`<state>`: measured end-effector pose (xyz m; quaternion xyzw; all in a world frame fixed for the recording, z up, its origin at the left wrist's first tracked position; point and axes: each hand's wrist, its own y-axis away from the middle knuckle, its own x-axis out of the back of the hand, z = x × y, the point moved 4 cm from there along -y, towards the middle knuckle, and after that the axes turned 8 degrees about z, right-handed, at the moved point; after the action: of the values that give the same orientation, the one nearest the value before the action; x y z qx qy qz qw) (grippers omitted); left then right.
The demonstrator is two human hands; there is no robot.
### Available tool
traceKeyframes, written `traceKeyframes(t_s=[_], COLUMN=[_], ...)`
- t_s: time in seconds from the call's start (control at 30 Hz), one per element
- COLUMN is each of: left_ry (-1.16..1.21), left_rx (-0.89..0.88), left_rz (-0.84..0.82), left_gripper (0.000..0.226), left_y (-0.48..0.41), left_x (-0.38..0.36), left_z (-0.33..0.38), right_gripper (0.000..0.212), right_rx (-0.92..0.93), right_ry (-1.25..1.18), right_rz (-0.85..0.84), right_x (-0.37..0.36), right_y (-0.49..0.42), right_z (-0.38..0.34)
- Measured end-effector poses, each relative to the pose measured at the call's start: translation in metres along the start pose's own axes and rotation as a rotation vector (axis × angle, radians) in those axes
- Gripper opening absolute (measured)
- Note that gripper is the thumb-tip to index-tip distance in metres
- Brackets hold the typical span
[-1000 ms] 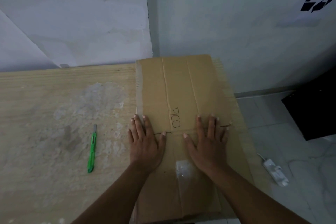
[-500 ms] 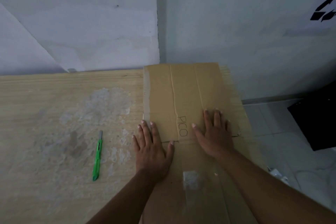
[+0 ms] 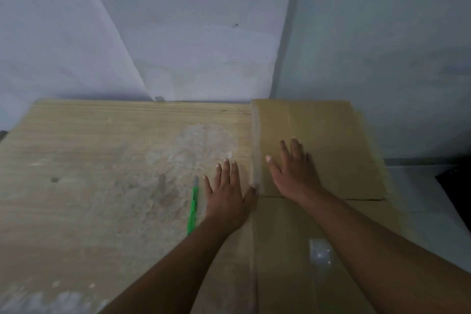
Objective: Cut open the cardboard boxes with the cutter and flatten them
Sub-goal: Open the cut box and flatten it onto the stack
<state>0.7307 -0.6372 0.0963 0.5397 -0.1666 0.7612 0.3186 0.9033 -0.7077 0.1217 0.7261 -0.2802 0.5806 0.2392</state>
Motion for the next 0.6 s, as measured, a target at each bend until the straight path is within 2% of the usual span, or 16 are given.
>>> traceKeyframes(t_s=[0.2, 0.4, 0.53, 0.6], left_ry=[-0.048, -0.103, -0.103, -0.101], left_rx=[0.079, 0.105, 0.140, 0.155], left_rz=[0.104, 0.163, 0.155, 0.151], left_gripper=[0.067, 0.058, 0.054, 0.054], left_y=[-0.019, -0.014, -0.003, 0.001], left_x=[0.081, 0.164, 0.214, 0.229], left_z=[-0.159, -0.347, -0.456, -0.506], right_gripper=[0.068, 0.063, 0.086, 0.070], right_rx=[0.173, 0.197, 0.265, 0.299], right_ry=[0.023, -0.011, -0.046, -0.049], right_rz=[0.021, 0.033, -0.020, -0.053], right_x=[-0.017, -0.059, -0.084, -0.099], right_y=[-0.008, -0.001, 0.012, 0.016], right_z=[-0.146, -0.325, -0.450, -0.501])
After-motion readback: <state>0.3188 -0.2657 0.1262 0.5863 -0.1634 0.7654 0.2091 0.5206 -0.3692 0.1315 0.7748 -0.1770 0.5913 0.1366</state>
